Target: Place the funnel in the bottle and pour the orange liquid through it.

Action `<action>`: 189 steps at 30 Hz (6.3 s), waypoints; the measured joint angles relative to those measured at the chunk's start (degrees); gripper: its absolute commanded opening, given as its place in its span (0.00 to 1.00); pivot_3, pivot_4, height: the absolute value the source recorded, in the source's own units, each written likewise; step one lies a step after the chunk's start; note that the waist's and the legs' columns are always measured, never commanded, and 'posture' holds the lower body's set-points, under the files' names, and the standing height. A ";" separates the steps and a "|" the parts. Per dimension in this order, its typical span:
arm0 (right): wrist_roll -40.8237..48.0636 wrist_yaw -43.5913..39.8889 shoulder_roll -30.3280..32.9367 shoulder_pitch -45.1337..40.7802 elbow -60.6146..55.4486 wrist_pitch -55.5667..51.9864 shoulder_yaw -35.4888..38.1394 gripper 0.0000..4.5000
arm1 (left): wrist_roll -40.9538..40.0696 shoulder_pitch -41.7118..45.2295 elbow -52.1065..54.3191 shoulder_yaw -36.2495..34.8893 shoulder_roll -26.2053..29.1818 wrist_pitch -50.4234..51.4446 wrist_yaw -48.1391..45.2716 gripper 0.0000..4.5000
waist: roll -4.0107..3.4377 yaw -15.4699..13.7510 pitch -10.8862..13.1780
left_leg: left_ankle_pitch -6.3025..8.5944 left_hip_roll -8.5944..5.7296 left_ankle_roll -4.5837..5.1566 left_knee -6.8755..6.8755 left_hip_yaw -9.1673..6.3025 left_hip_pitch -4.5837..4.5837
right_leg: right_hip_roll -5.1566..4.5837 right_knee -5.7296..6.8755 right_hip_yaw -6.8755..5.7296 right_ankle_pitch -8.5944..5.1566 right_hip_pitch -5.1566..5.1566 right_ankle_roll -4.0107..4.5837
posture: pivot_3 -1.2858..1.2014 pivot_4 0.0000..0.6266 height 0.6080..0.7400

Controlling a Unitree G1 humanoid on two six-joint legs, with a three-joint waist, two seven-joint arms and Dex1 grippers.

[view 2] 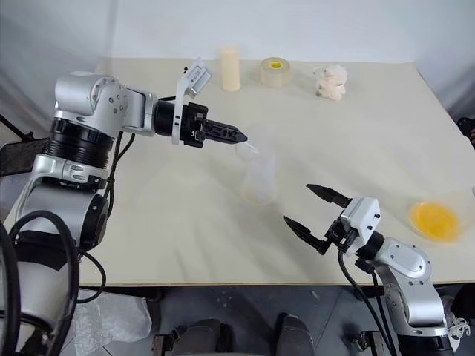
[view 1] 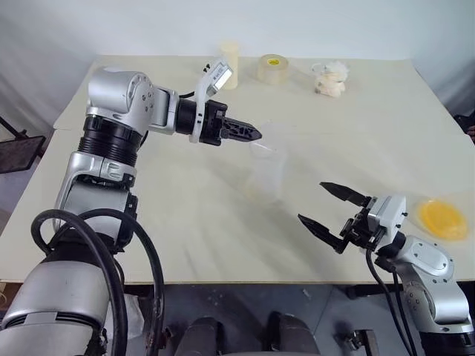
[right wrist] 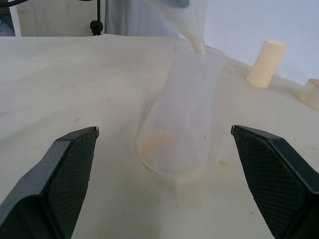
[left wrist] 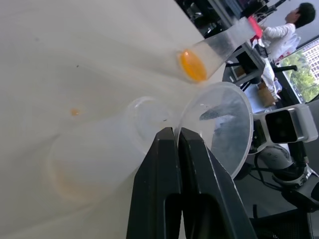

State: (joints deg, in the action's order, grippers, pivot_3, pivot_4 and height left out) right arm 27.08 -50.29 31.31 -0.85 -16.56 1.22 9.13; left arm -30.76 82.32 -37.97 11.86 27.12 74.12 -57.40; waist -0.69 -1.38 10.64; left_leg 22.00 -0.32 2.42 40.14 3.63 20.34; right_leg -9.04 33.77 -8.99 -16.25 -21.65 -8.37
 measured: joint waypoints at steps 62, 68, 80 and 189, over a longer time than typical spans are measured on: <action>-3.18 9.64 -0.16 8.15 -4.27 0.05 8.79 1.00 | 4.20 -33.91 12.85 -29.36 -1.60 -58.01 -12.96 0.99 | 0.01 -0.05 -0.01 | 0.01 0.04 0.06 0.98 -0.06 0.88 | -0.27 0.97 0.01 0.00 -0.84 0.01 | 0.52 0.24 1.00; -3.26 13.01 -0.03 10.18 -4.30 -1.96 12.10 1.00 | 3.96 -39.18 10.96 -26.73 -0.72 -67.46 -24.62 0.99 | 0.02 -0.22 -0.02 | 0.01 -0.11 0.07 0.99 0.12 0.88 | -0.27 0.98 -0.03 0.00 -0.80 0.01 | 0.52 0.24 1.00; -1.38 20.99 -5.06 25.99 -15.19 -6.35 25.15 1.00 | 6.20 -39.25 -1.73 -22.81 1.63 -78.64 -28.57 0.99 | 0.05 -0.24 -0.04 | 0.02 -0.10 0.09 0.95 0.13 0.85 | -0.24 0.98 -0.04 0.00 -0.81 0.00 | 0.52 0.24 1.00; -50.47 33.70 7.76 -38.52 16.01 10.44 -20.03 0.54 | -0.26 -41.05 1.19 -24.74 -1.25 -81.65 -27.10 1.00 | -0.21 1.84 -0.15 | 0.02 0.00 0.12 0.83 0.07 0.94 | -0.30 0.98 -0.12 0.00 -0.98 0.01 | 0.52 0.24 1.00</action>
State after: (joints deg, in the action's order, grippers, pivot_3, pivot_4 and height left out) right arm -23.39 -16.59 39.07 -39.37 -0.55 11.66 -10.90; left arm -31.02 41.28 -36.78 -12.88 25.88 -7.53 -84.51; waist -0.90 0.46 10.49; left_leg 22.02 -0.32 2.54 40.97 3.70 21.28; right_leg -9.34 34.75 -9.11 -16.25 -22.63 -8.36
